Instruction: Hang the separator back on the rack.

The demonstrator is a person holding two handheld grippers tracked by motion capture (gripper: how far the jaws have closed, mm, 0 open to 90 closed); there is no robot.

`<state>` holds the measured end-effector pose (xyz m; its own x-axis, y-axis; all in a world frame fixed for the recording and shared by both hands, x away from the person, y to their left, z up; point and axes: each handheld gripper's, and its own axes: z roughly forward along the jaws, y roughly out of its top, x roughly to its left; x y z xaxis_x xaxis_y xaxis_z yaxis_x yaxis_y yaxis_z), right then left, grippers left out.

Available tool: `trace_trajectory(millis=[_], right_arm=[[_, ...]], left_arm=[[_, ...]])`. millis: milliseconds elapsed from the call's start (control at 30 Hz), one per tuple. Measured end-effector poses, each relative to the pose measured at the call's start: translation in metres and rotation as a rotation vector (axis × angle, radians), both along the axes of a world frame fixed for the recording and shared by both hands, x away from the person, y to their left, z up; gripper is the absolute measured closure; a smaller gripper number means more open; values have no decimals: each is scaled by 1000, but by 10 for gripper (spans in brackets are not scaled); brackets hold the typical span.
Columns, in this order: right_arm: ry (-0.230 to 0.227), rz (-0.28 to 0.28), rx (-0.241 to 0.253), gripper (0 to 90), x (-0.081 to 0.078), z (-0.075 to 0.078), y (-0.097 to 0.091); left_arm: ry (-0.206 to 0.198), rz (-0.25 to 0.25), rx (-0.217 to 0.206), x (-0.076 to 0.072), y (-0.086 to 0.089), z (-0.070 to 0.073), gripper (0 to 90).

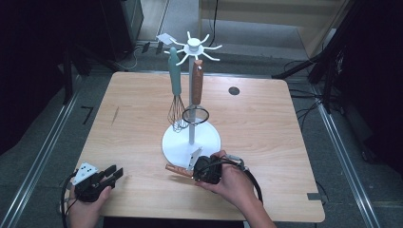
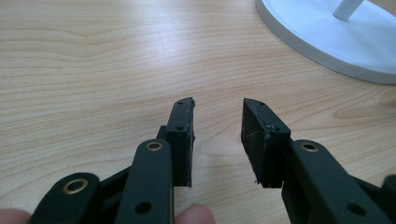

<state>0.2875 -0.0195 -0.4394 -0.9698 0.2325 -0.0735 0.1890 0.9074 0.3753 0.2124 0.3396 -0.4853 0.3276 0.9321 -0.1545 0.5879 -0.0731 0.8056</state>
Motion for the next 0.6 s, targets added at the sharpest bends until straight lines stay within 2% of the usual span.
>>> trace_trajectory(millis=[133,300,433,533,600], right_arm=[[-26,-30,51,707,1,4,-13],[-35,-72,111,706,2,7,-28],[-46,-130,166,706,5,8,-42],[-54,-163,199,706,6,9,-51],[-72,-186,218,705,5,9,-58]], left_arm=[[-5,-3,-3,1,-2,0,649],[-20,2,-10,4,-4,1,612],[-71,28,-20,5,-4,5,488],[-92,49,-26,7,-5,8,411],[-97,67,-12,8,-6,10,357]])
